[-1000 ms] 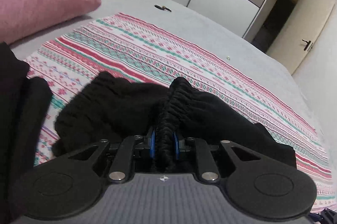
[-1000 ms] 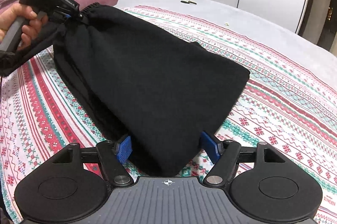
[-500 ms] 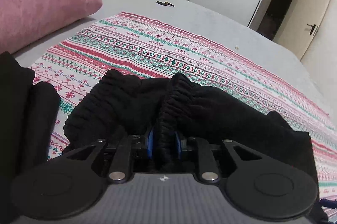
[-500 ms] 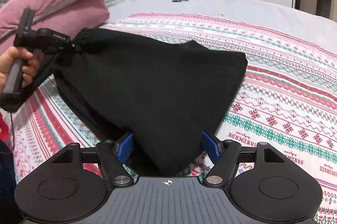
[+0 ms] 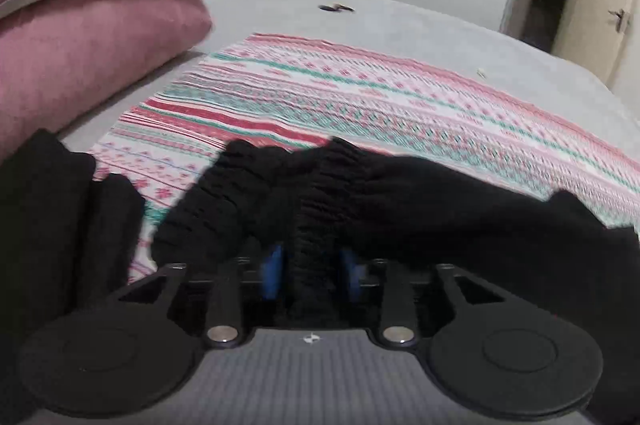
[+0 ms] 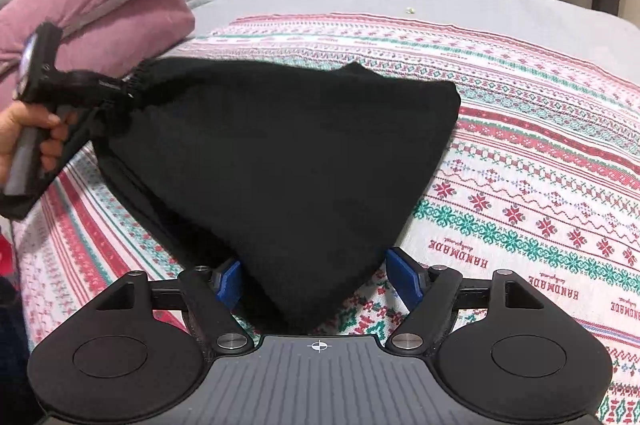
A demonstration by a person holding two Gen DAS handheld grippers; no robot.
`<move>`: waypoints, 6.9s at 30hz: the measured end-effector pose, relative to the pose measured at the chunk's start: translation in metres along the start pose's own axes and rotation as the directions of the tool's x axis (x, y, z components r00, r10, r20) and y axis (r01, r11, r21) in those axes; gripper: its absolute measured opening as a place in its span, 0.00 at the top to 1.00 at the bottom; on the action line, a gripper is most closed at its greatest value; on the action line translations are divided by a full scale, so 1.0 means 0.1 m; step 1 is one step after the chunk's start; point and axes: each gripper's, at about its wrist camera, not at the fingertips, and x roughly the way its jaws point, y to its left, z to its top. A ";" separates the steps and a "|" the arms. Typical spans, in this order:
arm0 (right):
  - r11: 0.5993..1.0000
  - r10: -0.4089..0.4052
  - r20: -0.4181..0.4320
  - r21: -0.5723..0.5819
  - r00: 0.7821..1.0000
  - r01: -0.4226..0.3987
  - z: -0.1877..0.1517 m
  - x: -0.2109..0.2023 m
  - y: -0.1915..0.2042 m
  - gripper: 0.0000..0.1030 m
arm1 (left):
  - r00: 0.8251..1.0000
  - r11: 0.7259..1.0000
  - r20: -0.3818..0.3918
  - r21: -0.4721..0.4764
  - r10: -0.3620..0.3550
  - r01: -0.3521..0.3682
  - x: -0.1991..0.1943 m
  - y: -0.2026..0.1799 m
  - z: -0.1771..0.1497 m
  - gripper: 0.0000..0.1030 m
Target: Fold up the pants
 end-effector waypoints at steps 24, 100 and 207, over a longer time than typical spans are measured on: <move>1.000 0.022 -0.090 -0.011 0.996 -0.023 -0.01 0.11 0.03 0.98 | 0.997 0.926 -0.009 0.371 -0.072 0.070 0.08 -1.29 -0.54 0.01; 0.830 0.149 0.301 0.479 0.942 -0.284 -0.07 -0.91 -1.02 0.89 | 0.834 0.820 -0.068 0.161 -0.547 0.550 -0.49 -3.46 0.61 0.64; 0.996 -0.073 -0.025 -0.052 0.997 0.072 -0.05 0.18 0.58 0.66 | 0.963 0.927 0.032 0.282 -0.268 0.249 -0.64 -1.11 -0.48 0.42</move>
